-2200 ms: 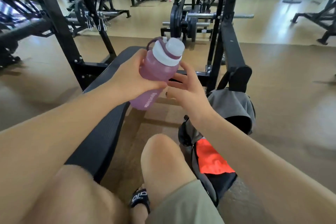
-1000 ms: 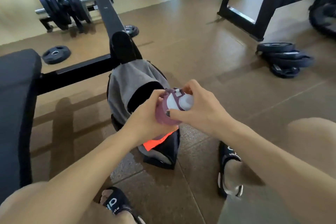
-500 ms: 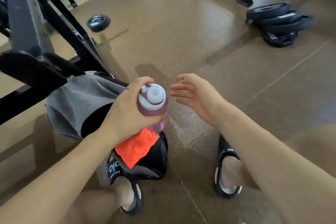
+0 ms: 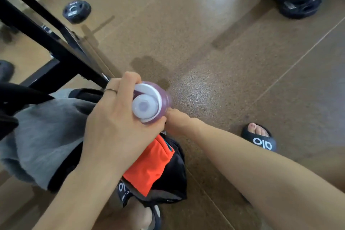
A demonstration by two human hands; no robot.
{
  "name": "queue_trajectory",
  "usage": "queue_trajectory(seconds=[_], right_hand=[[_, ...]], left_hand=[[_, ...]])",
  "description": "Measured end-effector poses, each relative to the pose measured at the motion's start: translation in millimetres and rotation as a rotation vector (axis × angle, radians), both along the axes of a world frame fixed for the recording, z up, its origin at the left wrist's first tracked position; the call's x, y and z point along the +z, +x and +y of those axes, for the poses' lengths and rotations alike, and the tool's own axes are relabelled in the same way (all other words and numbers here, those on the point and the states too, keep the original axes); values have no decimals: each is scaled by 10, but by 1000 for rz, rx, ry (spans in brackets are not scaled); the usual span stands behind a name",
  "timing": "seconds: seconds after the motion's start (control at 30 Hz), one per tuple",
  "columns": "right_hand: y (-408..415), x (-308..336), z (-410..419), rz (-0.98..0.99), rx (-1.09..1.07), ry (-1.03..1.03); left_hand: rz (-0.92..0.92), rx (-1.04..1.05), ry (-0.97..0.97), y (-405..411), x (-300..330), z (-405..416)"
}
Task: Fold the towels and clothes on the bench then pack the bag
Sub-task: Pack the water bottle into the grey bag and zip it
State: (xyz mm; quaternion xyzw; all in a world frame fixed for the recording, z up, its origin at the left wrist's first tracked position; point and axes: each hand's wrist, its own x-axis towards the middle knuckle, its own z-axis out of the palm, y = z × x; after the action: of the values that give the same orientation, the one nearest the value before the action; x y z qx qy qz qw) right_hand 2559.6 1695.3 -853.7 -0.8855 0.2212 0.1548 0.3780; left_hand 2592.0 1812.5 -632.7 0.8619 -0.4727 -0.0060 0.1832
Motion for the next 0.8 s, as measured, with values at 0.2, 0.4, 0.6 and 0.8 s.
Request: queue_trajectory(seconds=[0.2,0.4,0.6,0.8], right_hand=[[-70,-112,151,-11,-28,-271],[-594,-12,97,-25,84,-394],[-1066,240,21,-12,156,-509],[-1395,358,77,-10,104,-433]], left_hand=[[-54,-10,46,-30,13,88],[-41,-89,193,-139,133,173],[-113,-238,288,-357,51,310],[-109,-336,202,-495,-82,460]])
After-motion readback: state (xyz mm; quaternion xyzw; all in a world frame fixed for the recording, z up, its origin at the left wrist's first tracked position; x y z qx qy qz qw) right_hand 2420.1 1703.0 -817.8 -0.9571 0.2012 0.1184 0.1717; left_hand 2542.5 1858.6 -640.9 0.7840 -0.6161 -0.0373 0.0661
